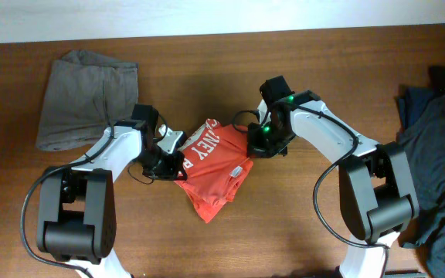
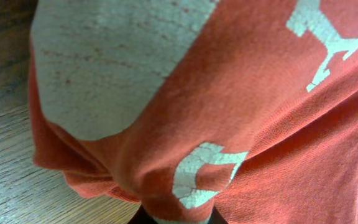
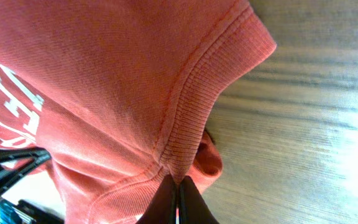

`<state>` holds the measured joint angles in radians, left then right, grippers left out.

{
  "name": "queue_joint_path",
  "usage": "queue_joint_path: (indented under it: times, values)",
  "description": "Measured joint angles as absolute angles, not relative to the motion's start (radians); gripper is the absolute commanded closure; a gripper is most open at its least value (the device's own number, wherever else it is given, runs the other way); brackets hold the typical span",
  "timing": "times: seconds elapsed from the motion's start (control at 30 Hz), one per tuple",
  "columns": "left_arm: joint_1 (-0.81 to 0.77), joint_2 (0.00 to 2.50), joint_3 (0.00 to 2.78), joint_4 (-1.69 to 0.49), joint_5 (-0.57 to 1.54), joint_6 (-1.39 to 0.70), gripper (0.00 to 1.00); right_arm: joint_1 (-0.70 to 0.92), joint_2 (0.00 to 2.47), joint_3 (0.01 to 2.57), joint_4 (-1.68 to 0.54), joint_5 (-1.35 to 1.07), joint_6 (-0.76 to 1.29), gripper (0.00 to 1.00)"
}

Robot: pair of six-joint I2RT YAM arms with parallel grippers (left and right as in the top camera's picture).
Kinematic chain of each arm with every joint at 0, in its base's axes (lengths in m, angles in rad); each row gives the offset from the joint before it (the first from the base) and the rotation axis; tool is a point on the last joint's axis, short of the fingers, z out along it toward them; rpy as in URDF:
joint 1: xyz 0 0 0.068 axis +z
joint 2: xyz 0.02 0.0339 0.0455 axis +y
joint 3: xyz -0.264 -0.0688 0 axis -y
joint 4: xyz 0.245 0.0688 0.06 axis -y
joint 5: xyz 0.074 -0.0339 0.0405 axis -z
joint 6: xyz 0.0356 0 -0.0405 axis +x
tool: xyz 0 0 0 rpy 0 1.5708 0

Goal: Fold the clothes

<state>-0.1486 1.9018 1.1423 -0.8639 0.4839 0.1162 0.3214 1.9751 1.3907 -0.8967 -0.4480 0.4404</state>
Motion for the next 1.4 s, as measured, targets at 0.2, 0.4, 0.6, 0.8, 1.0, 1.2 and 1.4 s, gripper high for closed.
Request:
queue_joint_path:
  times: [0.2,0.4,0.6,0.8,1.0,1.2,1.4]
  values:
    - [-0.151,1.902,1.142,-0.865,0.499,0.116,1.00,0.321,1.974,1.390,-0.962,-0.379,0.429,0.91]
    - [-0.140,1.901,1.167,-0.952,0.482,0.117,0.83,0.287,1.971,1.390,-0.929,-0.284,0.315,0.75]
    - [-0.087,1.829,1.267,-1.048,0.479,0.103,0.51,0.233,1.898,1.461,-0.904,-0.334,0.076,0.61]
    - [-0.042,1.771,1.279,-1.050,0.479,0.016,0.49,0.258,1.865,1.501,-0.849,-0.432,-0.020,0.60]
    - [-0.039,1.771,1.230,-1.020,0.479,-0.125,0.50,0.336,1.876,1.501,-0.752,-0.443,-0.054,0.59]
    - [-0.039,1.771,1.102,-0.967,0.479,-0.229,0.59,0.391,1.961,1.502,-0.725,-0.427,-0.113,0.42]
    - [-0.039,1.771,1.016,-0.873,0.479,-0.261,0.73,0.410,2.016,1.502,-0.720,-0.397,-0.176,0.43]
